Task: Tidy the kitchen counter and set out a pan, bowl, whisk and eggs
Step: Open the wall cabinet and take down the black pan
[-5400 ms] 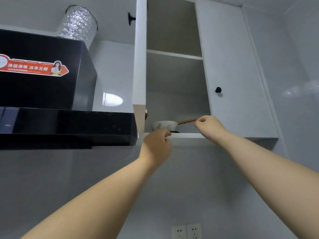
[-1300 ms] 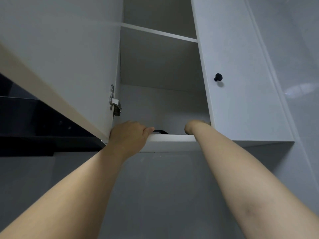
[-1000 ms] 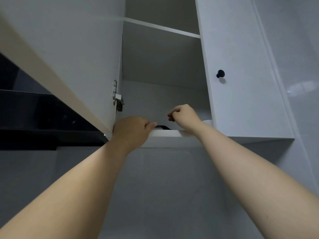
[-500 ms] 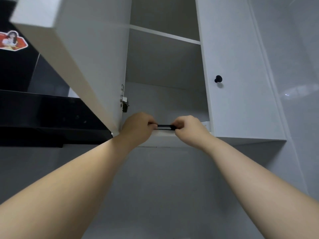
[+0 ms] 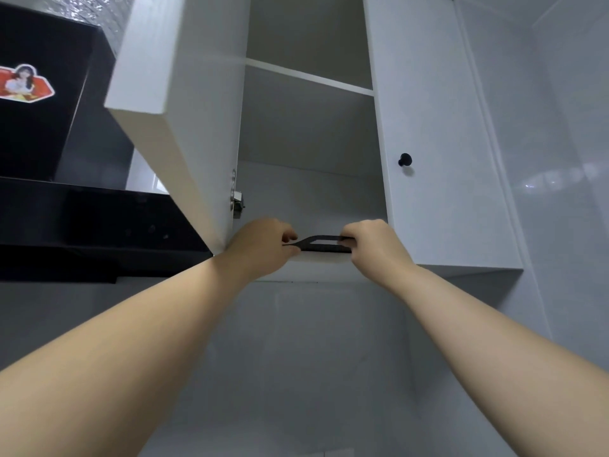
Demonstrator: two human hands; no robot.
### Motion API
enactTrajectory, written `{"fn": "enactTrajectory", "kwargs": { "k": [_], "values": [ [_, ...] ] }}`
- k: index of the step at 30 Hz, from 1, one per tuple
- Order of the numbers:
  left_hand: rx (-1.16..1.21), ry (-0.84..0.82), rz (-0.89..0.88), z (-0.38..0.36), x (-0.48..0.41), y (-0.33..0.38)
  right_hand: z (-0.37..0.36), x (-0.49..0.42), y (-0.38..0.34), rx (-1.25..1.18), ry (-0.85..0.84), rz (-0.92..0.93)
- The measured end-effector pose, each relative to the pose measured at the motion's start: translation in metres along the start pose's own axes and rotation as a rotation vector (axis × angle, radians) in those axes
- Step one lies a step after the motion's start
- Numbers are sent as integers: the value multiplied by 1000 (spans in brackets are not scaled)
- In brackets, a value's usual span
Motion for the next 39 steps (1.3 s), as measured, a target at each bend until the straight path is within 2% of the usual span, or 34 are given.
{"fn": "enactTrajectory", "kwargs": {
  "k": [5, 8, 11, 14, 20, 25, 30, 36, 39],
  "values": [
    [-138, -15, 4, -3, 4, -3, 8, 15, 6, -143, 174, -25],
    [-198, 62, -27, 0, 5, -1, 12, 20, 9, -170, 227, -57],
    [-256, 122, -81, 0, 7, 3, 18, 22, 11, -224, 187, -93],
    [-258, 168, -94, 0, 11, 6, 25, 22, 12, -273, 63, -139],
    [-195, 255, -91, 3, 23, 10, 46, 17, 0, -59, -49, -150],
    [-55, 297, -97, 8, 30, 8, 56, 15, -21, 129, -113, -54],
    [142, 296, 57, 23, 36, 22, 58, 3, -32, 275, -225, -26],
    [373, 196, 122, 30, 51, 23, 53, 3, -38, 444, -178, -9],
    [391, 255, 77, 30, 60, 24, 53, 4, -37, 493, -162, 39]
  ]
}}
Point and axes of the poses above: each hand's wrist, its own x-axis away from the middle knuckle, its own z-axis out of the back of the hand, y = z × x, the point moved 1 cm from there along -x, towards the middle knuckle, and after that the axes turned 8 degrees about z, right-handed, at the moved point
